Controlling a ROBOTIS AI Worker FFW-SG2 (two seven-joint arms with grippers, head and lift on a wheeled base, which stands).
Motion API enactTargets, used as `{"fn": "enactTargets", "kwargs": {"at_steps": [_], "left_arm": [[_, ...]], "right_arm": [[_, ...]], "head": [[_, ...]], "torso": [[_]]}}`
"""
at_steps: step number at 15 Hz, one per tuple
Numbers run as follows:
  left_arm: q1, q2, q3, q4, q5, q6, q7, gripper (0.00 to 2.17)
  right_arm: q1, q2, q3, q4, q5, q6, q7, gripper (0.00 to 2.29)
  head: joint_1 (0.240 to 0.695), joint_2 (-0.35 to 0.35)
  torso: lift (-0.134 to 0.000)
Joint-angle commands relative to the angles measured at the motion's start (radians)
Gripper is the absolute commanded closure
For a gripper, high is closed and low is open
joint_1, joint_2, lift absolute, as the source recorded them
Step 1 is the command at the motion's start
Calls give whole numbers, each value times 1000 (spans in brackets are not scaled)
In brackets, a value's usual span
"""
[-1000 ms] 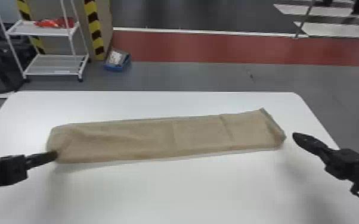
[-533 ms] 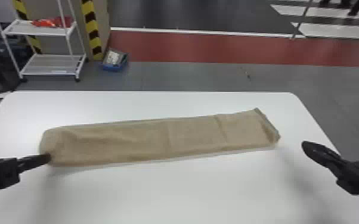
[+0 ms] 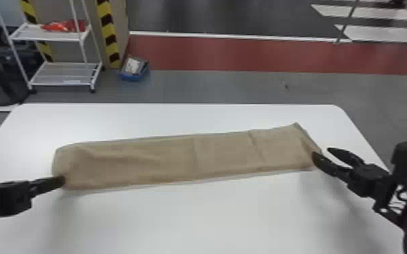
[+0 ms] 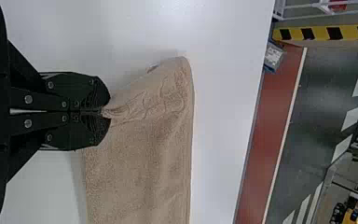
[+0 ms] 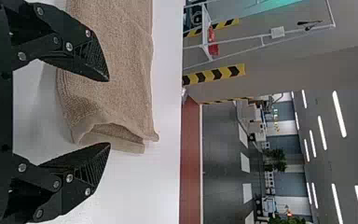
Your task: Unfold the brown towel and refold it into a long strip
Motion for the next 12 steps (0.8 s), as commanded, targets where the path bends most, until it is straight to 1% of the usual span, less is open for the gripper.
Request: {"fn": "enactTargets", "kwargs": {"at_steps": [1, 2, 3, 4, 5, 8, 9, 12], "left_arm": [[5, 1, 0, -1, -1, 0, 0, 1825], [6, 1, 0, -3, -1, 0, 0, 1825], [6, 2, 0, -3, -1, -3, 0, 1825], [6, 2, 0, -3, -1, -6, 0, 1825], [5, 1, -1, -3, -1, -9, 0, 1825], [-6, 1, -4, -3, -3, -15, 3, 1825], [-8, 1, -9, -3, -6, -12, 1, 1825], [-8, 4, -12, -3, -9, -12, 0, 1825]], "right_arm": [[-23, -2, 27, 23, 16, 12, 1, 495], [-26, -2, 29, 23, 31, 31, 2, 667], [-26, -4, 29, 23, 31, 40, 7, 896], [-20, -5, 25, 15, 25, 55, 14, 1382], [-9, -5, 19, 2, 21, 55, 16, 1679], [17, -15, -4, -43, 2, 71, 36, 1733], [31, -19, -14, -63, -13, 95, 41, 1872], [38, -24, -33, -74, -21, 126, 45, 1889]], "head": [[695, -61], [695, -50], [695, -47], [695, -45], [695, -44], [695, -48], [695, -50], [695, -59]], "torso": [[-123], [-123], [-123], [-123], [-123], [-123], [-123], [-123]]}}
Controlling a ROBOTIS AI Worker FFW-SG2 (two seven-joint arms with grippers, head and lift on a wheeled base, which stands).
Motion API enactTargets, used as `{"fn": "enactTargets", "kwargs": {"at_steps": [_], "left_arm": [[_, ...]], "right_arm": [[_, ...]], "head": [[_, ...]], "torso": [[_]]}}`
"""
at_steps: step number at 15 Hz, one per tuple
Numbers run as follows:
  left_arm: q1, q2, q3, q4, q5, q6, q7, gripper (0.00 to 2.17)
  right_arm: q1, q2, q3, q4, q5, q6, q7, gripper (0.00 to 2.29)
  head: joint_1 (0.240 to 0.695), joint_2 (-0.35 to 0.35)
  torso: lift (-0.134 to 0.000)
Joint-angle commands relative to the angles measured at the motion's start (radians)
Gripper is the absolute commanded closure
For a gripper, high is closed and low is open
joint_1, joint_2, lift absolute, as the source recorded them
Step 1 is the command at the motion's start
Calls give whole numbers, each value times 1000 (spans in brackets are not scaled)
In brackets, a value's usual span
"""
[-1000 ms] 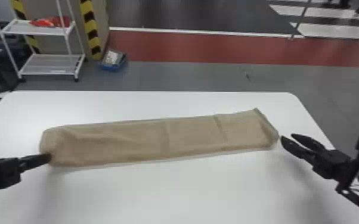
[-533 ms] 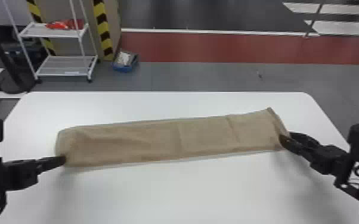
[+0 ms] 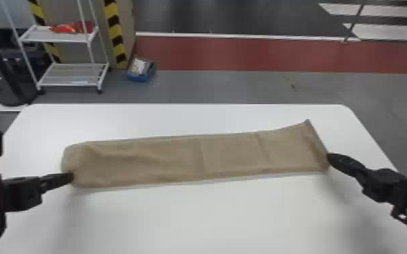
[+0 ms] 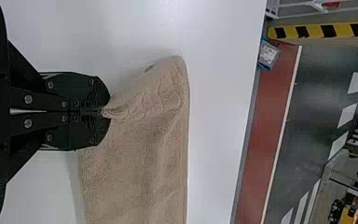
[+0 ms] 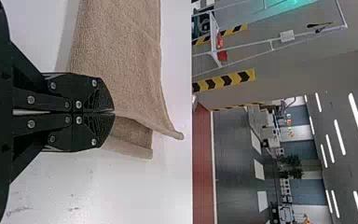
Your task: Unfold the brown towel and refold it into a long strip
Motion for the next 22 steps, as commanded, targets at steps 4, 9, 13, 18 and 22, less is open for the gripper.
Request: {"fn": "enactTargets", "kwargs": {"at_steps": [4, 9, 13, 18, 22], "left_arm": [[4, 6, 6, -18, -14, 0, -3, 1825], [27, 0, 3, -43, -76, 0, -49, 1825], [52, -6, -30, -69, -142, 6, -92, 1825], [72, -10, -31, -100, -188, 40, -169, 1804], [72, -5, -6, -107, -209, 22, -253, 16]], "right_arm": [[112, 15, -72, -122, -86, 44, 7, 1889], [216, 32, -152, -208, -109, 26, 7, 1889], [217, 32, -153, -203, -107, 23, 2, 1889], [205, 32, -129, -182, -90, 17, -10, 1885], [191, 34, -120, -169, -83, 4, -16, 1541]], "head": [[695, -69], [695, -81], [695, -115], [695, -132], [695, -127]], "torso": [[-123], [-123], [-123], [-123], [-123]]}}
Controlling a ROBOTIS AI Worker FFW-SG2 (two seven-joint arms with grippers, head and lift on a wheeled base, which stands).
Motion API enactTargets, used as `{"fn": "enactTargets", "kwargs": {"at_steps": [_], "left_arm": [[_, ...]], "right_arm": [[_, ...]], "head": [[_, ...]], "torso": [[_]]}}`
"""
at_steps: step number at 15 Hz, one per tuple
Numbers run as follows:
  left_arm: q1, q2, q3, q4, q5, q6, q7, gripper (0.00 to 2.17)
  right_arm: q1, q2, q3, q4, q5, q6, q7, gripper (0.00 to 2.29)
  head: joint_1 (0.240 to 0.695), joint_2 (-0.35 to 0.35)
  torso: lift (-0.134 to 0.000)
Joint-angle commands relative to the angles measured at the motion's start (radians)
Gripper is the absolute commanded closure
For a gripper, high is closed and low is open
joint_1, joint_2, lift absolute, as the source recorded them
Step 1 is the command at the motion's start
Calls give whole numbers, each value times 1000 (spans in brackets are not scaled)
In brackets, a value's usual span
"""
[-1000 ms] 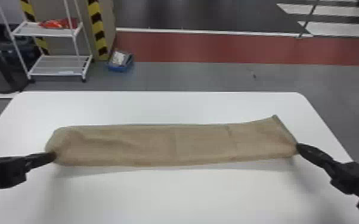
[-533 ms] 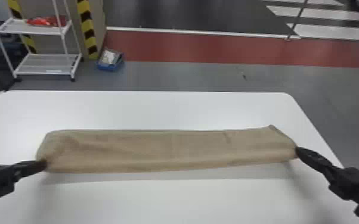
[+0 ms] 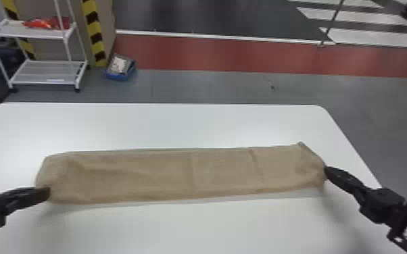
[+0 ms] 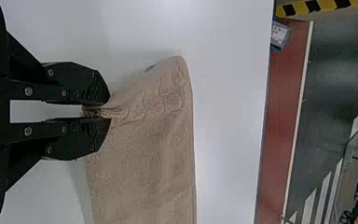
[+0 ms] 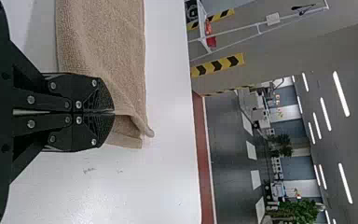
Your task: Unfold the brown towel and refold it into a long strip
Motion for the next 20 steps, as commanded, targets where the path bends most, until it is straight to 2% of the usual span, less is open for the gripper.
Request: {"fn": "enactTargets", "kwargs": {"at_steps": [1, 2, 3, 4, 5, 6, 8, 11, 12, 14, 15, 17, 19, 20], "left_arm": [[-1, 3, 22, -5, -15, -9, -43, -2], [-3, 4, 31, -5, -17, -13, -62, -2], [-4, 4, 42, -4, -18, -16, -82, 33], [-4, 4, 48, -1, -22, -19, -82, 66], [-4, 6, 49, 1, -34, -22, -87, 70], [-4, 4, 54, 1, -48, -40, -85, 73], [-4, 3, 68, 4, -48, -80, -62, 70], [-1, -16, 76, 6, -11, -203, 40, 70], [14, -30, 79, 9, 43, -289, 99, 70], [62, -45, 59, 39, 195, -574, 241, 70], [63, -45, 30, 45, 209, -589, 263, 70], [82, -46, -59, 45, 196, -638, 344, 76], [135, -46, -161, 41, 189, -847, 415, 80], [157, -46, -204, 41, 178, -945, 425, 80]], "right_arm": [[-6, 0, 3, 7, 6, -3, 0, 1288], [-9, 0, 3, 13, 6, -12, 0, 1166], [-12, -1, 3, 18, 8, -12, 0, 913], [-12, -1, 1, 18, 8, -15, 3, 468], [-12, -1, -2, 18, 8, -15, 7, 370], [-14, -3, -2, 18, 8, -15, 6, 367], [-15, -1, -14, 12, 8, -12, 1, 140], [-12, 0, -57, -24, -17, 9, 0, 107], [-6, 13, -60, -62, -17, 24, 0, 107], [12, 62, -57, -189, -17, 89, -14, 107], [21, 80, -41, -248, -15, 104, -20, 97], [49, 111, 21, -367, -4, 123, -65, 73], [77, 146, 106, -464, 6, 123, -131, 93], [87, 163, 152, -487, 32, 116, -155, 97]], "head": [[695, -129], [695, -130], [695, -128], [695, -127], [695, -125], [695, -118], [695, -109], [695, -94], [695, -93], [695, -85], [695, -79], [695, -71], [695, -60], [695, -51]], "torso": [[-123], [-123], [-123], [-123], [-123], [-123], [-123], [-123], [-123], [-123], [-123], [-123], [-123], [-123]]}}
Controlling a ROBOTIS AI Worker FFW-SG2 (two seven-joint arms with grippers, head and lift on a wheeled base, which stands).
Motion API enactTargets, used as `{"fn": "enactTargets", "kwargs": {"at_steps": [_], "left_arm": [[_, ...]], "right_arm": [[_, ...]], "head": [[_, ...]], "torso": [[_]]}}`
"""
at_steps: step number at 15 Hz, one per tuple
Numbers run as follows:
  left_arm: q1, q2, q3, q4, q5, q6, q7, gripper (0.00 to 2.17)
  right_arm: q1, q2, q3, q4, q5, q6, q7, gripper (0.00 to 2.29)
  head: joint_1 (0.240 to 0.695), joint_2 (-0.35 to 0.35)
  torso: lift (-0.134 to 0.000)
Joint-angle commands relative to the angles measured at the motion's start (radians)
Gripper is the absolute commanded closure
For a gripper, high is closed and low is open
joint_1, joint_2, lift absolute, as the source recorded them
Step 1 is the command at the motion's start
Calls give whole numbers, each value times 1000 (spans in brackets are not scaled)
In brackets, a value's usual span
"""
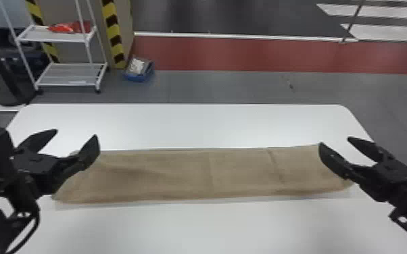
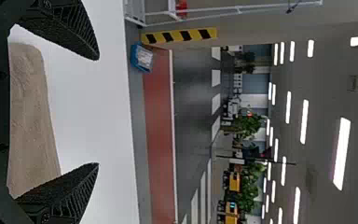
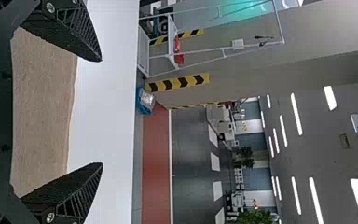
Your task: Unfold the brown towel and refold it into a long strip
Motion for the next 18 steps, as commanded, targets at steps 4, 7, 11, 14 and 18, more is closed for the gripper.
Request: {"fn": "enactTargets", "kwargs": {"at_steps": [4, 7, 11, 14, 18], "left_arm": [[99, -2, -180, -5, -75, -285, 71, 83], [139, -2, -204, 18, -94, -408, 108, 83], [149, -2, -209, 36, -97, -414, 118, 83], [152, -3, -210, 52, -124, -417, 146, 83], [165, -2, -209, 50, -127, -448, 158, 83]], "right_arm": [[151, 82, 232, -85, 114, -273, -192, 110], [226, 102, 267, -92, 89, -368, -241, 110], [240, 104, 260, -90, 79, -344, -238, 110], [244, 104, 263, -92, 79, -344, -238, 110], [244, 107, 276, -92, 79, -347, -239, 110]], "head": [[695, -52], [695, -38], [695, -32], [695, -29], [695, -20]], "torso": [[-123], [-123], [-123], [-123], [-123]]}}
